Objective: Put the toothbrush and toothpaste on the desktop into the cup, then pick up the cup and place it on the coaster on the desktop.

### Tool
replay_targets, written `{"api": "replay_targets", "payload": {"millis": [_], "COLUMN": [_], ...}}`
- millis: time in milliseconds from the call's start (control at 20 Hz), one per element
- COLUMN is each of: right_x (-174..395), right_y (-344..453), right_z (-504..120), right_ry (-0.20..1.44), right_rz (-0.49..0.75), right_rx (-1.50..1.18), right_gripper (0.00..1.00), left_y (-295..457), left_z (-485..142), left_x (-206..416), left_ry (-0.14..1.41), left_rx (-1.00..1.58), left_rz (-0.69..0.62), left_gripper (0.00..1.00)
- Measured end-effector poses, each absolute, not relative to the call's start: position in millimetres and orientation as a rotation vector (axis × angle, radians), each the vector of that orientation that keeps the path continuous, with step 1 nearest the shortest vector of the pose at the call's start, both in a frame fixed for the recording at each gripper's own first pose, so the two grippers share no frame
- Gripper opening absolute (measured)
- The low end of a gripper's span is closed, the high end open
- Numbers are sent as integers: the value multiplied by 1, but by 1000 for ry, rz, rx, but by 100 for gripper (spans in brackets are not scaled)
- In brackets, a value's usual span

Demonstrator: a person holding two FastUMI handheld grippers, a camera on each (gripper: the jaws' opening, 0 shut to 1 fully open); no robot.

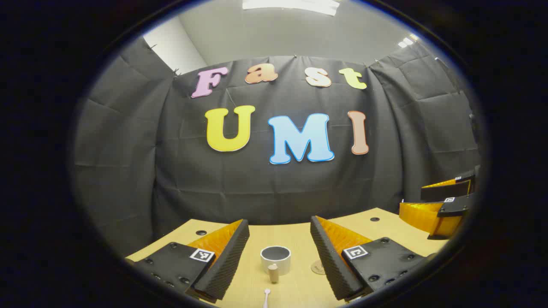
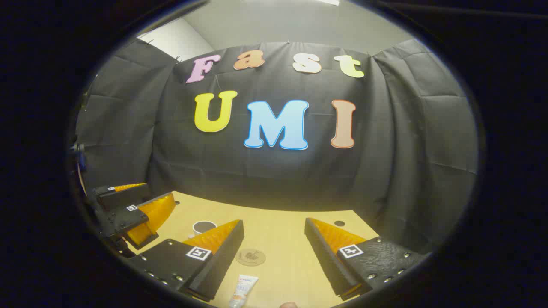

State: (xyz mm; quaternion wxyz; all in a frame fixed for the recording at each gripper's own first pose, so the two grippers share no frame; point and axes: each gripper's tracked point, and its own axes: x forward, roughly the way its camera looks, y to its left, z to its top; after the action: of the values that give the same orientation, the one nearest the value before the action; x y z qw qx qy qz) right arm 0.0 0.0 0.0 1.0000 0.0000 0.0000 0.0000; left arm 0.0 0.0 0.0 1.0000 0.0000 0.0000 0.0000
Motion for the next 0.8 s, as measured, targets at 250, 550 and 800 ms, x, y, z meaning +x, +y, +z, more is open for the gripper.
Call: {"api": "replay_targets", "payload": {"millis": [250, 550, 800], "right_x": [1, -1, -8], "right_y": [5, 6, 5], "right_z": [-8, -16, -18], "right_ry": [28, 58, 66], "right_rz": [13, 19, 13], "right_rx": [-2, 6, 12], "right_gripper": [93, 93, 93], "left_y": [1, -1, -4], "left_z": [-9, -17, -20], "left_x": [1, -3, -9], "left_ry": [33, 64, 80], "left_rx": [-6, 6, -9], "left_rz": [2, -2, 0], "left_gripper": [100, 100, 100]}}
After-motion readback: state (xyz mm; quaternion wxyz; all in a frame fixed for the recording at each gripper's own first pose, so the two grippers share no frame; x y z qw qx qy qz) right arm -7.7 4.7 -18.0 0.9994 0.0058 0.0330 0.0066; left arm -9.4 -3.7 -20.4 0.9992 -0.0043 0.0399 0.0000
